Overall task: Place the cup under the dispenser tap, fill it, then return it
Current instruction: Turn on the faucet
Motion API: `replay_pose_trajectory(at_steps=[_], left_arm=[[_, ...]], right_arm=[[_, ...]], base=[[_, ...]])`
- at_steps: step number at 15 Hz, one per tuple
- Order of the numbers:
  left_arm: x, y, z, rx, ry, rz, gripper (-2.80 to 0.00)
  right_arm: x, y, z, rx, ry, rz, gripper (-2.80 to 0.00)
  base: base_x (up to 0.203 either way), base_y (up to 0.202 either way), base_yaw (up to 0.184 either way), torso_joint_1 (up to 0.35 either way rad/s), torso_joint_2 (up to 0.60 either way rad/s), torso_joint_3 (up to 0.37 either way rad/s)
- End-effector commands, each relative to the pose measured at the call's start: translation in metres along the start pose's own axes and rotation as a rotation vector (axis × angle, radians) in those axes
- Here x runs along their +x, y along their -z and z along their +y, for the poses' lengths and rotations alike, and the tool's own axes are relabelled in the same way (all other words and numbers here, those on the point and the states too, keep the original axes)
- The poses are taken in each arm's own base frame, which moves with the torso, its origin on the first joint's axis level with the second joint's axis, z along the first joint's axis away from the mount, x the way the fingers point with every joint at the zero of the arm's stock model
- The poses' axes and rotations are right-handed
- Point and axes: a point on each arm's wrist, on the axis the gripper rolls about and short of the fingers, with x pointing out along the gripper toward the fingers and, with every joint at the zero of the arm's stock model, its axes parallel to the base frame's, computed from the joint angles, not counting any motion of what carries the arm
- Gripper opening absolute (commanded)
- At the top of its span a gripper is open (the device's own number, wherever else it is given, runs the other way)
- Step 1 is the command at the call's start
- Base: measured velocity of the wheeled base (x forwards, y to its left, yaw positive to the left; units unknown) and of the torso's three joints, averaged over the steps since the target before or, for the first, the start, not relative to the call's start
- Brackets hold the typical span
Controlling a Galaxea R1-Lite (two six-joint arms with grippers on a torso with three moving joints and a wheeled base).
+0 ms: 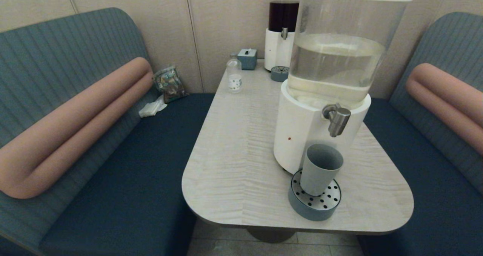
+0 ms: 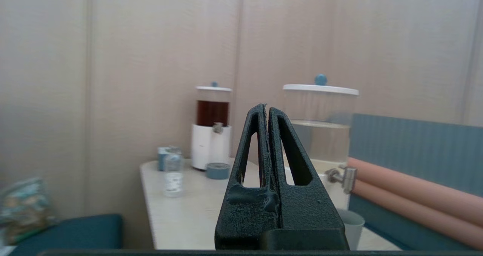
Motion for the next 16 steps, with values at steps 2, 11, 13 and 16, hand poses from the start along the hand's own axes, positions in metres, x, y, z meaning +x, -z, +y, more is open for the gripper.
replay_pose_trajectory(at_steps=[2, 11, 13, 16], left_arm=[[-0.034, -0.005, -0.015, 0.059, 0.001, -0.074, -2.80], [-0.092, 0.082, 0.002, 0.171, -0.407, 0.565, -2.80], [-0.098, 0.088, 0.004, 0.187, -0.506, 0.633, -2.80], [-0.103, 0.093, 0.003, 0.158, -0.497, 0.726, -2.80]], right_arm=[[0.000, 0.000, 0.000, -0.001, -0.001, -0.001, -2.80], [0.000, 0.000, 0.000, -0.001, -0.001, 0.001, -2.80], [0.000, 0.000, 0.000, -0.001, -0.001, -0.001, -2.80], [0.000, 0.000, 0.000, -0.001, -0.001, 0.000, -2.80]], base=[[0.000, 0.000, 0.000, 0.000, 0.00, 0.000], [0.000, 0.000, 0.000, 0.000, 0.00, 0.000], [0.000, 0.000, 0.000, 0.000, 0.00, 0.000], [0.000, 0.000, 0.000, 0.000, 0.00, 0.000]])
